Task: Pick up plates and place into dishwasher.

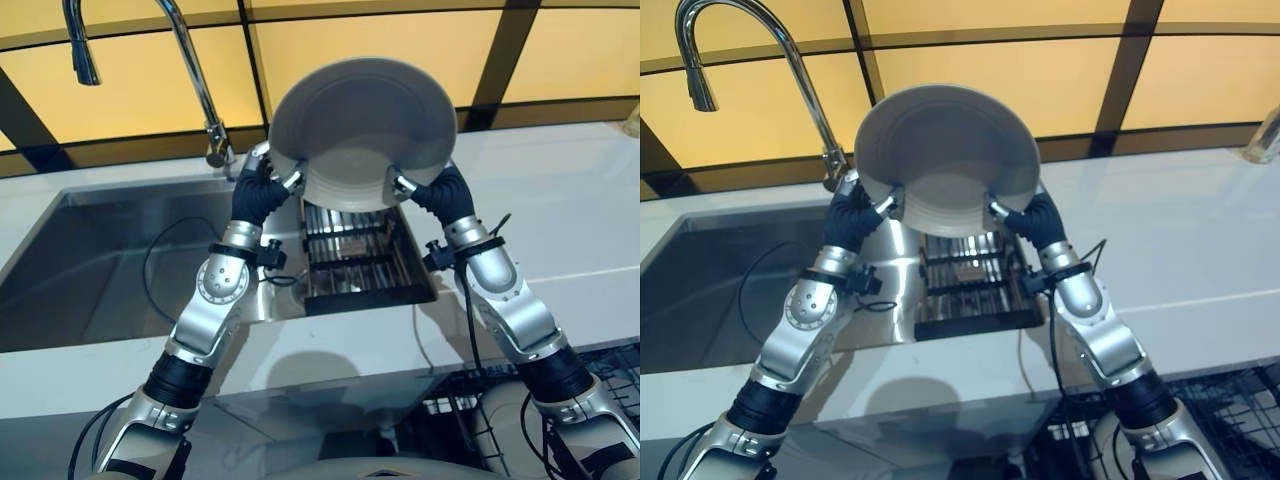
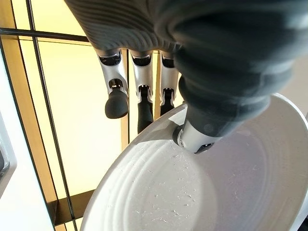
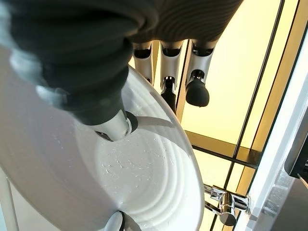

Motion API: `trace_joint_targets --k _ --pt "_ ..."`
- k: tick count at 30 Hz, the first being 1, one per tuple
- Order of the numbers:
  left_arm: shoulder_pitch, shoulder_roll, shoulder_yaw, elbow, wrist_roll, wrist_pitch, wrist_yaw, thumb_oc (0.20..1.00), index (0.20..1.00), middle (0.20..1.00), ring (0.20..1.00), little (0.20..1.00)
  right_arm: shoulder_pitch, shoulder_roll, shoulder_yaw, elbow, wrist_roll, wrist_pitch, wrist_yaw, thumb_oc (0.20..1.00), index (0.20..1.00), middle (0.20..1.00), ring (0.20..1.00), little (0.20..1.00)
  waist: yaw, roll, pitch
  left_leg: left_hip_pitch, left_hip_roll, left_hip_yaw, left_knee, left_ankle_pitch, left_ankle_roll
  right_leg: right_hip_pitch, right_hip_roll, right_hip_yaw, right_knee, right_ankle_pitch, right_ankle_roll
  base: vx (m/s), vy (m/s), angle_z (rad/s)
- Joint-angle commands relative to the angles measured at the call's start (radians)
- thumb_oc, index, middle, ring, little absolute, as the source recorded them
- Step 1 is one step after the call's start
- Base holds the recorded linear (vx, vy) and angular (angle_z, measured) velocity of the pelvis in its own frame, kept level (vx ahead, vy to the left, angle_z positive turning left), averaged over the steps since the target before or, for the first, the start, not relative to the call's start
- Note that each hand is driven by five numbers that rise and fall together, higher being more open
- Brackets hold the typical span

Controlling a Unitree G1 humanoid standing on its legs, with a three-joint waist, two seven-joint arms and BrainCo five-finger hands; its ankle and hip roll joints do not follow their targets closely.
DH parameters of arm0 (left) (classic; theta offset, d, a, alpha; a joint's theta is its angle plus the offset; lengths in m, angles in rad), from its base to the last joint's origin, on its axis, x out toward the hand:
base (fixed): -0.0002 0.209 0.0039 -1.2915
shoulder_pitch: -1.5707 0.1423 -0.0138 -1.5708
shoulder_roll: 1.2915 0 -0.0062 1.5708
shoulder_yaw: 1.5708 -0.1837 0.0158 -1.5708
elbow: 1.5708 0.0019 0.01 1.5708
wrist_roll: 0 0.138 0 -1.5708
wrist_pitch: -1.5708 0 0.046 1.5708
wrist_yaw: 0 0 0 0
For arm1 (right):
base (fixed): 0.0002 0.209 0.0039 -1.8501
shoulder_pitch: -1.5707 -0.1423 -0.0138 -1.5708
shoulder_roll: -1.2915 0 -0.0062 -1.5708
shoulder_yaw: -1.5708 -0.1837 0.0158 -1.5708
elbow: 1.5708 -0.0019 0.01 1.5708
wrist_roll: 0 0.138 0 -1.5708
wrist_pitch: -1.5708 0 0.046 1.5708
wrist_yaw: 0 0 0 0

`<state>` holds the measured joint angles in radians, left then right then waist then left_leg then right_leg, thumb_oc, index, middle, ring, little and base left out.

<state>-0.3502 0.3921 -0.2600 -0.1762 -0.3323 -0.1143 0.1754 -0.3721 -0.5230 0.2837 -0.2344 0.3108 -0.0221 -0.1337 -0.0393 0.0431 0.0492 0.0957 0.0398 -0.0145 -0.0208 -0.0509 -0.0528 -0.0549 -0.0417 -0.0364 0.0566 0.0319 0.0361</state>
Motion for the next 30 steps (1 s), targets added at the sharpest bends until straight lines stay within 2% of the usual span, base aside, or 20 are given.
trace_joint_targets --k 1,2,3,14,22,26,29,30 --pt "-0.009 0.029 -0.004 -0.029 -0.012 -0.061 -0.003 0.200 0.200 0.200 0.200 0.200 -0.024 0.020 -0.044 -0.051 0.037 -0.059 0.005 0.200 0.200 0.200 0.200 0.200 -0.012 -0.046 -0.058 -0.091 -0.058 0.020 0.016 0.031 0.072 0.017 -0.018 0.055 0.052 -0.048 0.073 0.00 0.000 0.00" --pt "-0.007 0.027 -0.003 -0.026 -0.019 -0.062 -0.007 0.464 0.464 0.464 0.464 0.464 -0.016 0.018 -0.052 -0.050 0.028 -0.063 -0.001 0.200 0.200 0.200 0.200 0.200 -0.016 -0.046 -0.057 -0.090 -0.058 0.023 0.017 0.030 0.072 0.016 -0.017 0.057 0.053 -0.047 0.073 0.00 0.000 0.00" --pt "-0.004 0.024 -0.002 -0.022 -0.030 -0.059 -0.015 1.000 1.000 1.000 1.000 1.000 -0.007 0.017 -0.062 -0.046 0.019 -0.070 -0.008 0.200 0.200 0.200 0.200 0.200 -0.020 -0.047 -0.056 -0.089 -0.057 0.027 0.017 0.028 0.073 0.015 -0.017 0.059 0.053 -0.045 0.073 0.00 0.000 0.00" --pt "0.043 0.007 0.011 -0.014 -0.072 -0.061 -0.056 1.000 1.000 1.000 1.000 1.000 0.127 -0.016 -0.202 -0.032 0.034 -0.150 -0.032 0.200 0.200 0.200 0.200 0.200 -0.079 -0.045 -0.044 -0.061 -0.054 0.089 0.015 0.004 0.084 0.006 -0.011 0.110 0.055 -0.034 0.087 0.00 0.001 -0.12" --pt "0.064 -0.004 0.019 0.007 -0.113 -0.062 -0.077 1.000 1.000 1.000 1.000 1.000 0.220 -0.020 -0.324 0.003 0.043 -0.201 -0.097 0.200 0.200 0.200 0.200 0.200 -0.133 -0.046 -0.027 -0.047 -0.044 0.150 0.029 -0.011 0.095 -0.013 -0.006 0.159 0.058 -0.014 0.102 -0.01 -0.005 -0.22" --pt "0.088 -0.017 0.020 0.010 -0.206 -0.067 -0.149 1.000 1.000 1.000 1.000 1.000 0.273 -0.019 -0.387 0.034 0.009 -0.224 -0.145 0.200 0.200 0.200 0.200 0.200 -0.158 -0.045 -0.026 -0.039 -0.041 0.177 0.033 -0.018 0.099 -0.021 -0.002 0.185 0.058 -0.001 0.110 0.03 -0.006 -0.23" --pt "0.120 -0.029 0.003 -0.030 -0.329 -0.085 -0.287 1.000 1.000 1.000 1.000 1.000 0.326 -0.001 -0.444 0.067 -0.001 -0.232 -0.177 0.200 0.200 0.200 0.200 0.200 -0.188 -0.046 -0.021 -0.042 -0.039 0.200 0.051 -0.028 0.103 -0.035 -0.001 0.208 0.066 0.008 0.115 0.02 0.000 -0.23" --pt "0.125 -0.031 -0.002 -0.039 -0.350 -0.083 -0.302 1.000 1.000 1.000 1.000 1.000 0.331 0.003 -0.450 0.072 -0.002 -0.229 -0.185 0.200 0.200 0.200 0.200 0.200 -0.191 -0.046 -0.020 -0.045 -0.039 0.204 0.056 -0.031 0.104 -0.040 -0.001 0.211 0.071 0.009 0.116 0.01 0.007 -0.26"
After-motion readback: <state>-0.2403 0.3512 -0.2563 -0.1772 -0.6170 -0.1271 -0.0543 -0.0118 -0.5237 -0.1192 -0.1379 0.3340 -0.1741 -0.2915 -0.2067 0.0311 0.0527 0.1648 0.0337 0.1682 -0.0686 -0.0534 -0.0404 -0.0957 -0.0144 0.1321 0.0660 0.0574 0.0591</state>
